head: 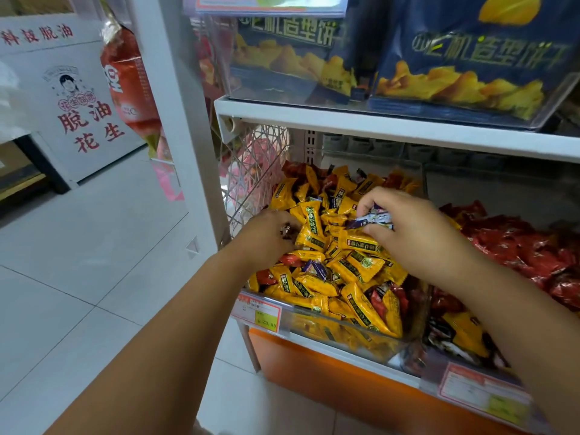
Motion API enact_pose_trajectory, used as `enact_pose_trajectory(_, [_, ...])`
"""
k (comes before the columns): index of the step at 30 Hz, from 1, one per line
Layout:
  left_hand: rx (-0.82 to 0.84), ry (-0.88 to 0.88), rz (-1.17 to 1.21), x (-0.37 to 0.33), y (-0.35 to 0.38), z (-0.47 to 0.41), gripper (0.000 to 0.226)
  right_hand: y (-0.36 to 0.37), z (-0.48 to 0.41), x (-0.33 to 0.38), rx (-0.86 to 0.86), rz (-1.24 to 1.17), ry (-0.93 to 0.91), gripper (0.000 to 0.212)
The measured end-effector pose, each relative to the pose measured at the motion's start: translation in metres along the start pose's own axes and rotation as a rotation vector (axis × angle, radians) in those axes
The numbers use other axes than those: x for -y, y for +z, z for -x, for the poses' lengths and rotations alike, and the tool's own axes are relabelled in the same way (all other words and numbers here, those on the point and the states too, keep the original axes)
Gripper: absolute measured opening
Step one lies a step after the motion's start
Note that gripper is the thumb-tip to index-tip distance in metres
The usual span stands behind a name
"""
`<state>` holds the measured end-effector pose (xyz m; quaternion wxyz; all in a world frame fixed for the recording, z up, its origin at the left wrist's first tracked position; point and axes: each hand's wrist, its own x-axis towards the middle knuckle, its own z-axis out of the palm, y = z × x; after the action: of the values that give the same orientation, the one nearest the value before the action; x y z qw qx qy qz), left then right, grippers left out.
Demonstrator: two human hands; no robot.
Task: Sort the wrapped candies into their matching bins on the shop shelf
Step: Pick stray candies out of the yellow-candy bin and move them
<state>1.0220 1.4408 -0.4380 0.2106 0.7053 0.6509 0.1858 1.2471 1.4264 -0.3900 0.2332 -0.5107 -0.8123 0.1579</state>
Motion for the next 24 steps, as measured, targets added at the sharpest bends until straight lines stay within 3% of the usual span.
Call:
enact_pose_trajectory(6, [-0.049,0.008,-0.077,0.002,0.006,-0.010,0.040,0.001,0.007,-0.006,0.009,0.036,-0.011,0.015])
enact_pose_trajectory(11, [-0.061,0.027,-0.121,-0.003,0.004,-0.003,0.021,0.001,0.006,-0.005,0.037,0.078,0.001,0.014])
enact_pose_trajectory(14, [-0.084,0.036,0.006,-0.005,-0.003,0.005,0.006,0.002,0.005,-0.004,0.051,0.096,0.016,0.014])
enact_pose_trajectory(20, [-0.165,0.098,0.088,-0.013,-0.024,0.029,0.009,0.001,0.006,0.001,0.097,0.117,0.014,0.035])
enact_pose_trajectory(24, [-0.137,0.143,0.141,-0.020,-0.029,0.041,0.018,0.001,0.006,0.002,0.072,0.132,0.022,0.027])
